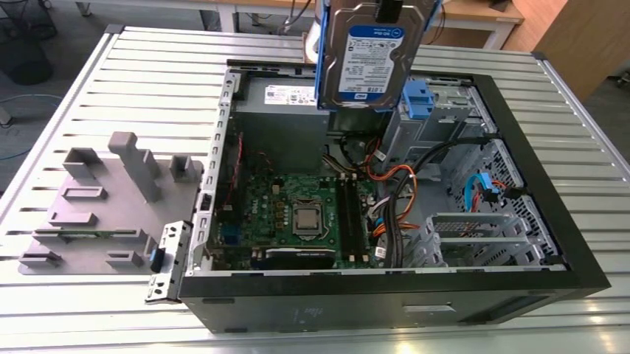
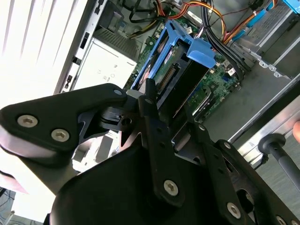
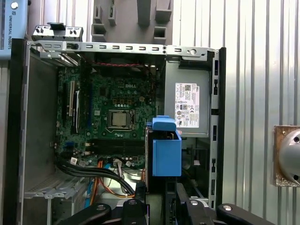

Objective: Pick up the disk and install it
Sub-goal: 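Pick up the disk, then insert the disk into the insertion slot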

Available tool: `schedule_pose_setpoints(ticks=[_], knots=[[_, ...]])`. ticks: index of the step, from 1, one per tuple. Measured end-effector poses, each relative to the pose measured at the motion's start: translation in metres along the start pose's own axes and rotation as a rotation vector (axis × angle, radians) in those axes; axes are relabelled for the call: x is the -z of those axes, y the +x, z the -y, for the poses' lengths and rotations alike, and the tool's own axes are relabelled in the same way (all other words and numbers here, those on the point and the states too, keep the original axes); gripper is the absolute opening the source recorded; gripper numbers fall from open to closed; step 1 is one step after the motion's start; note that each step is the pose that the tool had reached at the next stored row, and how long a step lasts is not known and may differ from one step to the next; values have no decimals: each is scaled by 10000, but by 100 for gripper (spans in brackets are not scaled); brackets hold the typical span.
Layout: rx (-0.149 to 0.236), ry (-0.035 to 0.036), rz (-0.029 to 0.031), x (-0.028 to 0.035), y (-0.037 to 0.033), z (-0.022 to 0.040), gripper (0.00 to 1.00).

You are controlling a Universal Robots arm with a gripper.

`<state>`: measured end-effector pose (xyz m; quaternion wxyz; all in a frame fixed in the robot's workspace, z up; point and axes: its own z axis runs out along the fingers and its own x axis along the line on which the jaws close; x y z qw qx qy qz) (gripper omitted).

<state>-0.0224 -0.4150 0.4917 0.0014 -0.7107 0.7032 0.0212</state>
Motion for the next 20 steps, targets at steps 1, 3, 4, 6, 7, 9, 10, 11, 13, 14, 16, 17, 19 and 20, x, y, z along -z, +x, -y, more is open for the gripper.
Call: schedule_pose_setpoints(ticks=[1, 3, 4, 6, 7, 9, 10, 11, 13, 14, 16, 17, 19, 20], knots=[[0, 0, 0, 0, 8, 0, 35], [0, 0, -1, 1, 24, 0, 35], [0, 0, 1, 1, 32, 0, 35], [0, 0, -1, 2, 48, 0, 35], [0, 0, -1, 2, 55, 0, 35], [0, 0, -2, 3, 69, -1, 35], [-1, 0, -2, 3, 77, -1, 35], [0, 0, -2, 3, 84, -1, 35], [0, 0, -2, 3, 99, -1, 35], [0, 0, -2, 4, 107, -1, 35], [0, 0, -2, 4, 124, -1, 35], [0, 0, -2, 4, 132, -1, 35], [0, 0, -3, 5, 150, -1, 35], [0, 0, -3, 5, 159, -1, 35]])
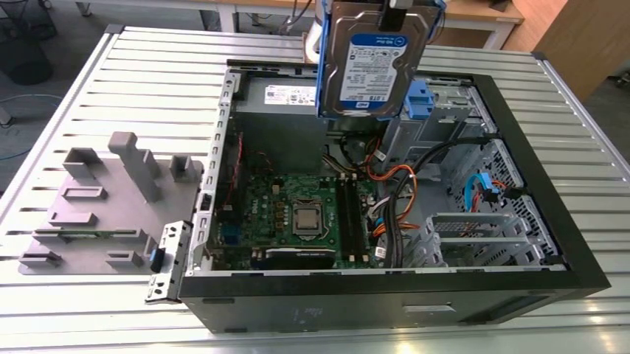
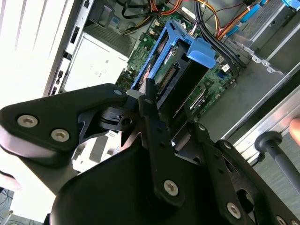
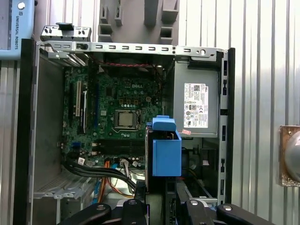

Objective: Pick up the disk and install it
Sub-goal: 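Insert the disk into the insertion slot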

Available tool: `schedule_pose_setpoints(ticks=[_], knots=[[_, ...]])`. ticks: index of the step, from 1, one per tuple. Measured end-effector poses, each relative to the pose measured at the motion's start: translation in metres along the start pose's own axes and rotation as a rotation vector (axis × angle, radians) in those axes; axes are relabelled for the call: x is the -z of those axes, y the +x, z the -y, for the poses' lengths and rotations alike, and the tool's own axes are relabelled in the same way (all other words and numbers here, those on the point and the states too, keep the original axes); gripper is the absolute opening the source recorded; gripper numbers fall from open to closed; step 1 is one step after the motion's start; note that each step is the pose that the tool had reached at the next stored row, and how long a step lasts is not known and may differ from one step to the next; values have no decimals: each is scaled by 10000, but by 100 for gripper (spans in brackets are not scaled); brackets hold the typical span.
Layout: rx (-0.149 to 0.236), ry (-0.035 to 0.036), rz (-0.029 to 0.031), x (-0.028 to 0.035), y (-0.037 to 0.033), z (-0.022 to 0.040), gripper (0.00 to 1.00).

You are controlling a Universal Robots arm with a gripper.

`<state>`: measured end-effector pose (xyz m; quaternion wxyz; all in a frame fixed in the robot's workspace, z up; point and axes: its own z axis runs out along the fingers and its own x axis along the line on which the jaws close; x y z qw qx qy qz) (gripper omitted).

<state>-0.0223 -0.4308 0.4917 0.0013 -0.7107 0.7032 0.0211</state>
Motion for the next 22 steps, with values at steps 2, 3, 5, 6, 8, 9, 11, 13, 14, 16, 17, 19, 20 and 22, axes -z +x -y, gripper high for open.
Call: schedule_pose_setpoints(ticks=[2, 3, 5, 6, 8, 9, 11, 13, 14, 16, 17, 19, 20, 22], knots=[[0, 0, 0, 1, 17, 0, 35], [-1, 0, -1, 1, 25, 0, 35], [0, 0, -1, 2, 42, -1, 35], [-1, 0, 0, 2, 50, -1, 35], [0, 0, -1, 2, 66, -1, 35], [0, 0, -1, 2, 75, -1, 35], [0, 0, 0, 3, 94, -1, 35], [0, 0, 0, 3, 115, -1, 35], [0, 0, -1, 4, 126, -1, 35], [0, 0, -1, 5, 149, -1, 35], [0, -1, -2, 6, 161, -1, 35], [0, 0, -2, 6, 186, -2, 35], [0, 0, -1, 6, 199, -2, 35], [0, 0, -1, 7, 229, -2, 35]])
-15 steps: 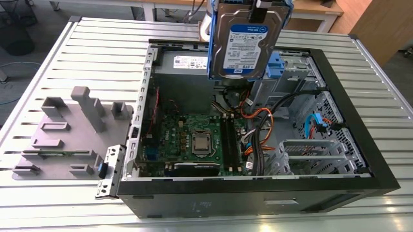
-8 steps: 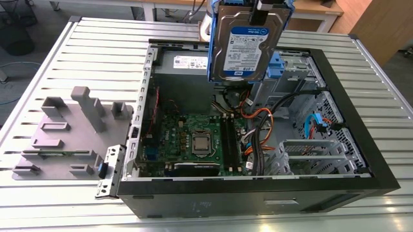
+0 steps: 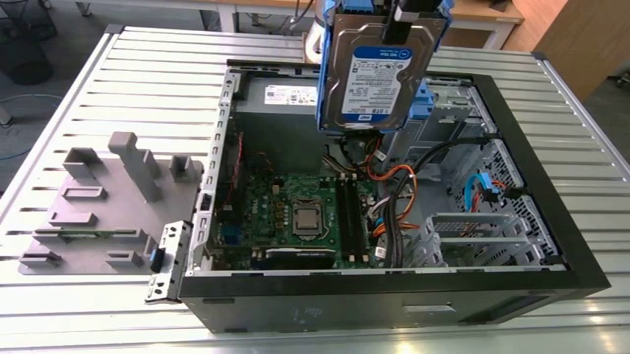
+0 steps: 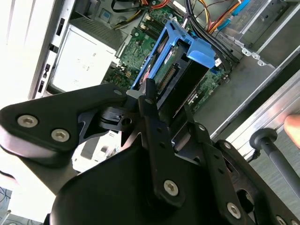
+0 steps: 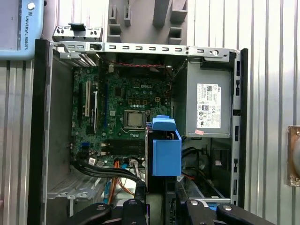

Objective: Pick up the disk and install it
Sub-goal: 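Insert the disk into the insertion slot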

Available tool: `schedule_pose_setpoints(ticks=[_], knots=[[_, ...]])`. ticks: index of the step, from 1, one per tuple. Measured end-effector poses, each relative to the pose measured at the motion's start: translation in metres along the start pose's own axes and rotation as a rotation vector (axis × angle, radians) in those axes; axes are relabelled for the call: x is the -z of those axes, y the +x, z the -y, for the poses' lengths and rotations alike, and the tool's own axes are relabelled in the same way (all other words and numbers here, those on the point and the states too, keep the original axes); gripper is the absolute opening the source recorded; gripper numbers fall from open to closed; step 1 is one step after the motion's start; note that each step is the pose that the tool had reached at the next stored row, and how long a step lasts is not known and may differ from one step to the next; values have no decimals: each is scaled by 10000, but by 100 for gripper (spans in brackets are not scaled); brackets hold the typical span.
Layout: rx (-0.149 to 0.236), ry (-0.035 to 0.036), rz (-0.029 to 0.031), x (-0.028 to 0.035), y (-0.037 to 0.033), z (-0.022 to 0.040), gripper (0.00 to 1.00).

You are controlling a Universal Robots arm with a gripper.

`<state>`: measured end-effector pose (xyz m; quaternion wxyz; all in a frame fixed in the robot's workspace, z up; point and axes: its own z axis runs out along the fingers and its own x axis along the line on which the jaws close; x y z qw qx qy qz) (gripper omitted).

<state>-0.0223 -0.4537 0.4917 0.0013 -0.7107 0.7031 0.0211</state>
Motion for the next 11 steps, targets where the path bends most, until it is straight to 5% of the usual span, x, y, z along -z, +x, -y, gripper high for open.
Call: schedule_pose_setpoints(ticks=[11], knots=[[-1, 0, -3, 8, 271, -3, 35]])
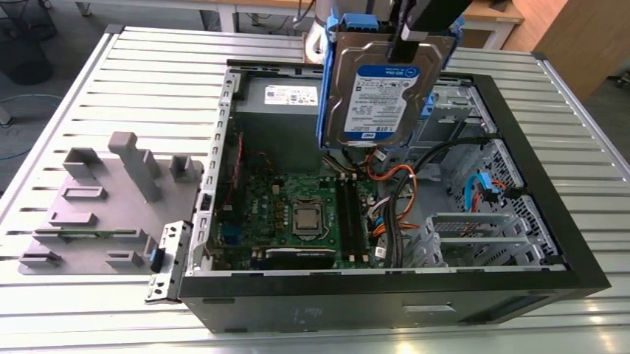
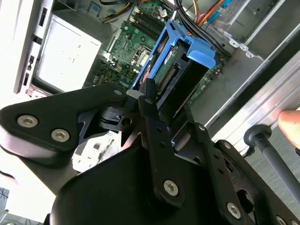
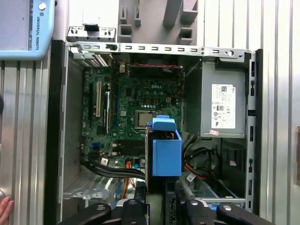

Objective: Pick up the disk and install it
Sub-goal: 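Insert the disk into the insertion slot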

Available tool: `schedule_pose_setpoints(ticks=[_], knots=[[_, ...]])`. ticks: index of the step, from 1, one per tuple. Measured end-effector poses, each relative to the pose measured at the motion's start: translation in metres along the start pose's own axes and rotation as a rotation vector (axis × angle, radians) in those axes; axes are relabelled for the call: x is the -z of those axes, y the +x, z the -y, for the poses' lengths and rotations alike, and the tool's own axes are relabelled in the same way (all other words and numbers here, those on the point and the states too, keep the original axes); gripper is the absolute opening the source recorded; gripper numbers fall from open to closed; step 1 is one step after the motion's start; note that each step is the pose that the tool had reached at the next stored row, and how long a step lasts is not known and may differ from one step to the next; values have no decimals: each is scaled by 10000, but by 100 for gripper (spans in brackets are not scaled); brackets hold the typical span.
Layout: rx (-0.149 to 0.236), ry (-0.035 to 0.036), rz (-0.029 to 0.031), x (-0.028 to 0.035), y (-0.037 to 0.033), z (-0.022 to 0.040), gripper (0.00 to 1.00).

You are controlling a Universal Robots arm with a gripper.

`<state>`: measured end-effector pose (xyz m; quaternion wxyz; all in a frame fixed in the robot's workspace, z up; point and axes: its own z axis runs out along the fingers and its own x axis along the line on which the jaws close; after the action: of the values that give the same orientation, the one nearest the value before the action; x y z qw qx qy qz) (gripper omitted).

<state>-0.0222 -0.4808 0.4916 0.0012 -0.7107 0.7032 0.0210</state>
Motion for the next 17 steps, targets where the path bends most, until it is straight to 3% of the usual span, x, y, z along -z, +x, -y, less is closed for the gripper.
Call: schedule_pose_setpoints(ticks=[17], knots=[[0, 0, -5, 14, 540, -6, 35]])
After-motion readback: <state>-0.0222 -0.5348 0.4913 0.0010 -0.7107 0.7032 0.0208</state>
